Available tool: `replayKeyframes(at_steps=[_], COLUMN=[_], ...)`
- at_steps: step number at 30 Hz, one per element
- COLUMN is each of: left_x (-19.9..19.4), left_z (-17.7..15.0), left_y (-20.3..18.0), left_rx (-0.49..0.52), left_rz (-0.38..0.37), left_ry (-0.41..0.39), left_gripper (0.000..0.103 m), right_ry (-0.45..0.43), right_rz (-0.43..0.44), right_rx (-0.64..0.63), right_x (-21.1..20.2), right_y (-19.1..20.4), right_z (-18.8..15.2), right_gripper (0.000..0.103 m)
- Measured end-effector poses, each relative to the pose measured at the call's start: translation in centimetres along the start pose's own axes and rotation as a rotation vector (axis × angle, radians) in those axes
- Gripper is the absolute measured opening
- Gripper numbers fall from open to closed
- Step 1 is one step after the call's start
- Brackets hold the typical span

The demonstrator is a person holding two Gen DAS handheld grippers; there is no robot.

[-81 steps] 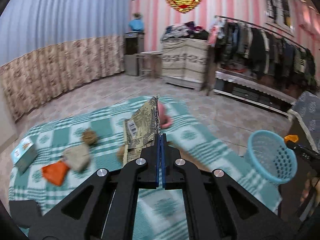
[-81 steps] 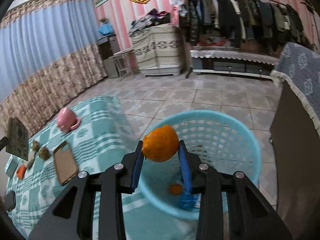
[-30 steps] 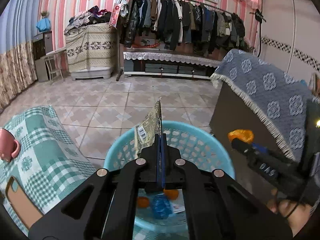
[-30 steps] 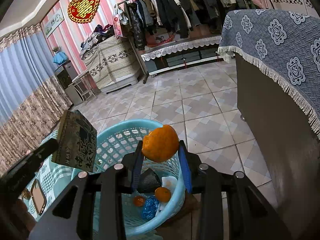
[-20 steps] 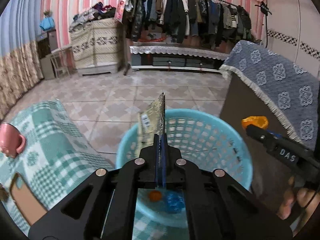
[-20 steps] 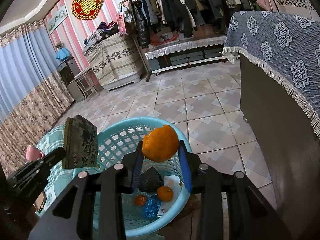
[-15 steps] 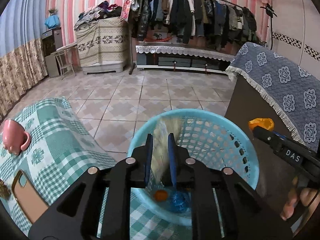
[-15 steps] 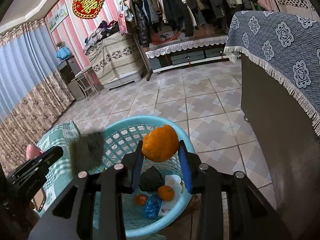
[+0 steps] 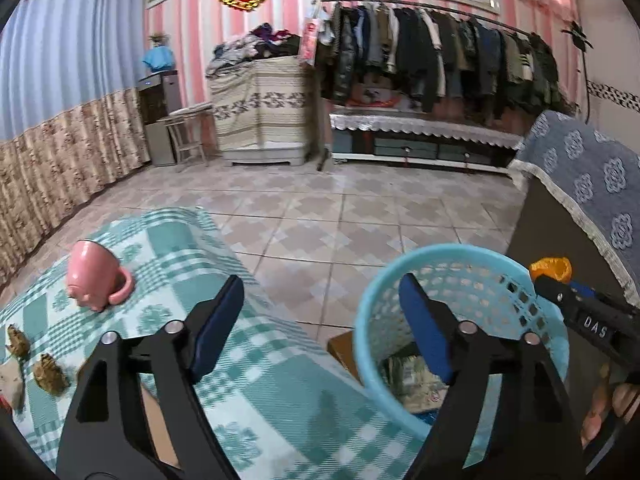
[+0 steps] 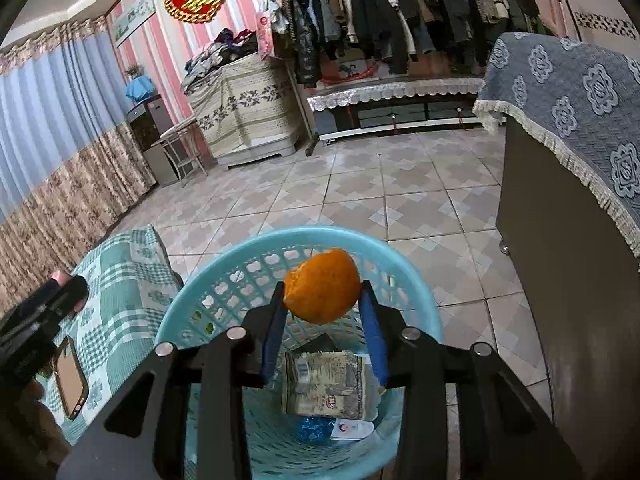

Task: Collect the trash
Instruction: 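Carry wrapper and orange over the blue basket and release both into it, then move both tools back over the table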

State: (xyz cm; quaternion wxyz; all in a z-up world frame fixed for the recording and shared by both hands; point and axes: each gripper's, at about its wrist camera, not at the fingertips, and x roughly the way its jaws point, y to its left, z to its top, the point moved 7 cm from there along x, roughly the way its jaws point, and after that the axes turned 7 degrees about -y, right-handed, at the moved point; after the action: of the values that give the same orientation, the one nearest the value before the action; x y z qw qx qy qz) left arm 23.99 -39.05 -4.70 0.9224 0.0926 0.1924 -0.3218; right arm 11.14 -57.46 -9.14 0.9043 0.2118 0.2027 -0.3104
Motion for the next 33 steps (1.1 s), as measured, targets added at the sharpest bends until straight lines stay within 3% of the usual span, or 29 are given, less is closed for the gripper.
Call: replayKeyframes(at_steps=[1,3,9,18,22,33], left_x=[-0.1,-0.2,-0.4,-4.4,-8.1,-18.1], left_z=[0.1,0.4,0.6,0.7,1.4,-0.7], left_y=[0.5,1.4,4.5,8.4,10.6,18.9], left_rx=[-0.005,-0.021,-0.074,-0.135,-0.115,-0.194], left_rz=[0.012,0.029,0.065,0.128,0.202,0.355], left_ry=[-0.005,-0.010,-0.005,-0.049,-0.106,-0.139], left_gripper=[0.084,0.088,0.090,0.094,0.098,0.097], right_ry=[0.003,0.008,-0.006,-0.059,-0.081,-0.082], right_rz=[-0.001,-0.004,-0.020,-0.007,0.034,0.247], right_rx=[-0.008,-0.022,-0.030,-0.091,-0.144,-0.216], right_x=[0.1,0.3,0.3,-2.0,-3.5,-8.6], right_y=[0.1,0.4,0.5,3.0,5.8,14.7], right_z=[-0.1,-0.3,-0.3,0.2,0.3,-1.5], right_gripper=[0.042,0.061,0.080,0.088,0.088,0.090])
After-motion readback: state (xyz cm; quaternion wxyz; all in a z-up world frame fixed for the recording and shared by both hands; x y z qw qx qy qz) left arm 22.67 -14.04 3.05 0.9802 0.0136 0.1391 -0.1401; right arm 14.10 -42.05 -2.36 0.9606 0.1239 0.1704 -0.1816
